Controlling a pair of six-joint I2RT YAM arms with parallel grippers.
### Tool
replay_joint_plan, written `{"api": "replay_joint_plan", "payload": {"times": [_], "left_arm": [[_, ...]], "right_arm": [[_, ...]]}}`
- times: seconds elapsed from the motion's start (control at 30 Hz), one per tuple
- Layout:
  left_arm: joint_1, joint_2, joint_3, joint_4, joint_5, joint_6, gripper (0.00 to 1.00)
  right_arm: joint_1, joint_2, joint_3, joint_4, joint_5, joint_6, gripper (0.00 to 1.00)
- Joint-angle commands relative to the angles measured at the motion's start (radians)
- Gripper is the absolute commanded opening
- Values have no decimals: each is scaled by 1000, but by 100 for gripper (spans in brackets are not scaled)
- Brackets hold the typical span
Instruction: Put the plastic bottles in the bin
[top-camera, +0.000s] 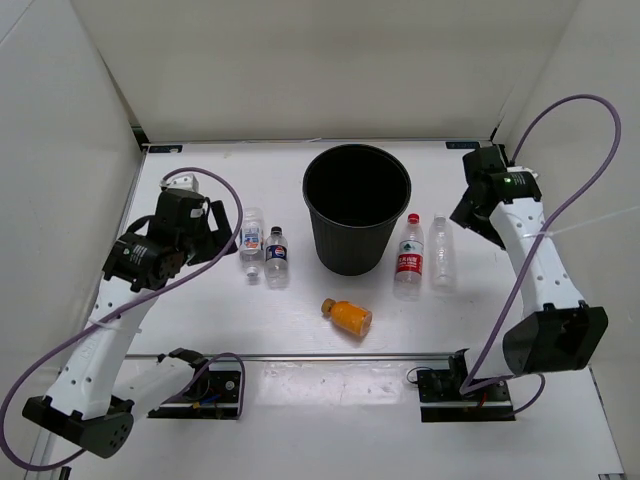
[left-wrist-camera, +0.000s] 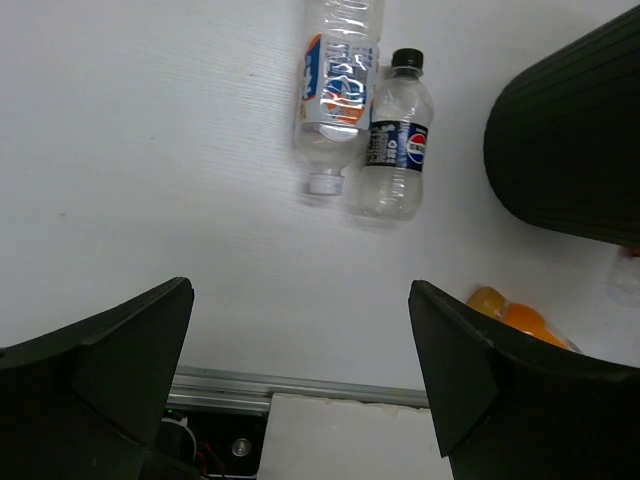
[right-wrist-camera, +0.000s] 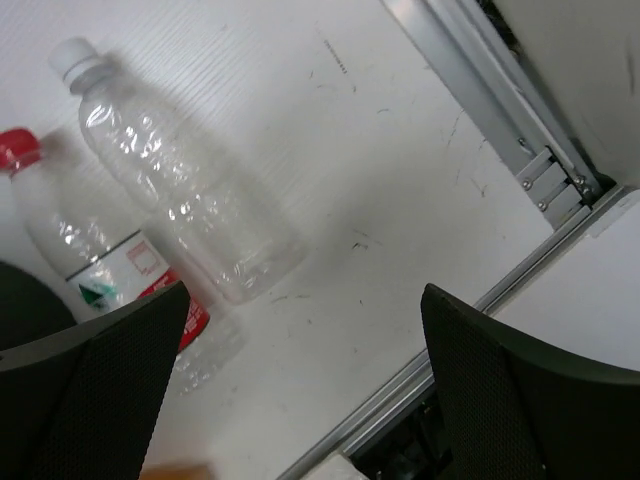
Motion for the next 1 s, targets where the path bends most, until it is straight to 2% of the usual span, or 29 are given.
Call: {"api": "replay_joint_plan", "payload": {"times": [0.0,0.07,0.13,0.23,0.27,0.3,0.33,0.57,0.97], "left_arm": [[-23,-9,-1,-14,-112,1,100],[-23,-18,-1,-35,-192,-31,100],[-34,-27,-1,-46,-228,-31,100],[-34,-39,-10,-55,-229,-40,100],[-34,-49,-33,-55,-207,-40,100],[-34,-49,-44,-55,-193,-40,100],[-34,-49,-55,-43,-181,-40,100],[-34,-26,-139,-43,-126,-51,100],[-34,3,-121,-62,-147,-51,100]], "right_arm": [[16,-46,-43,42,-94,-84,100],[7,-55,-64,134,-229,-164,100],[-7,4,-64,134,-319,-207,100],[-7,73,-64,149,-333,-204,100],[-19,74,-90,180,-379,-231,100],[-30,84,-102,213,-506,-256,100],[-30,93,-112,241,-542,-271,100],[-52,213,-93,333,-596,-281,100],[-150,422,-130,410,-605,-262,100]]}}
